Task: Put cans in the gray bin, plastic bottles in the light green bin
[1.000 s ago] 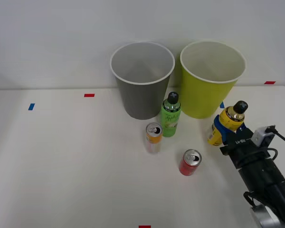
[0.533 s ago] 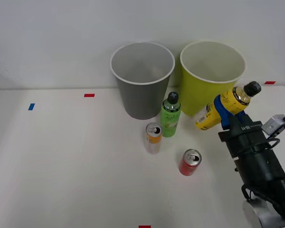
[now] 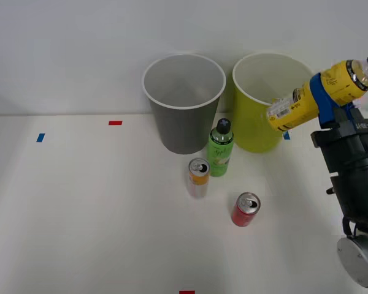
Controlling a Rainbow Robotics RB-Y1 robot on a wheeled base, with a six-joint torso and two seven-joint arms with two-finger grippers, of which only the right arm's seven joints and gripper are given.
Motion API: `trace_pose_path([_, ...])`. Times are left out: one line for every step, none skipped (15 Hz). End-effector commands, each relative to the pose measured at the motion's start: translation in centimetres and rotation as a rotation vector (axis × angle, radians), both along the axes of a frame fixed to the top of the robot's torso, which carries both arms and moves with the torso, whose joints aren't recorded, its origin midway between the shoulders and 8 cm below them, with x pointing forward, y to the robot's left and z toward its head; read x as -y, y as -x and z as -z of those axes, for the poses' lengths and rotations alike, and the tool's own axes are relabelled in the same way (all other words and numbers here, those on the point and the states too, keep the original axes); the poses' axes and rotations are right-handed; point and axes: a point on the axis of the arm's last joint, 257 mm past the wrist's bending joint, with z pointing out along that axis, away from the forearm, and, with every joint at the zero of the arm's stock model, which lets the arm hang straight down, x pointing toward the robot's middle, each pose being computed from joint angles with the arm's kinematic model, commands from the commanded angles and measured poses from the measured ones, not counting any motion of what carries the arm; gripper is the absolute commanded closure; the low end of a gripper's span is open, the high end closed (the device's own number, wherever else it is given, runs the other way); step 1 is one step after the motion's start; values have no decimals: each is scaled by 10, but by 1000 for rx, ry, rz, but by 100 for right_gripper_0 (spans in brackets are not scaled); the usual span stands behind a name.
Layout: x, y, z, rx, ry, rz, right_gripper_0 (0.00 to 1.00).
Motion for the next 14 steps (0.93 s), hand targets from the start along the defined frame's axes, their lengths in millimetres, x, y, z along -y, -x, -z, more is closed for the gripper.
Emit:
trace_pose_path([19, -6, -28, 24, -41, 38, 100])
trace_pose_path([24, -12, -34, 18, -44, 51, 100])
trace_pose_path([29, -18, -39, 12, -44, 66, 100])
trace_pose_path([29, -25, -45, 5, -44, 68, 100])
trace_pose_path([25, -35, -58, -1, -46, 65, 100])
trace_pose_path([21, -44, -63, -18, -39, 66, 100])
trace_pose_path([20, -54, -69, -44, -32, 73, 100])
trace_pose_path([19, -65, -76, -70, -29, 83, 100])
trace_pose_path([15, -75, -82, -102, -20, 85, 100])
trace_pose_path([11, -81, -85, -128, -13, 85, 100])
trace_pose_path([8, -87, -86, -152, -7, 86, 100])
trace_pose_path([7, -93, -87, -173, 0, 91, 100])
trace_pose_path([6, -100, -87, -173, -1, 91, 100])
trace_pose_path([7, -112, -84, -163, -2, 95, 100])
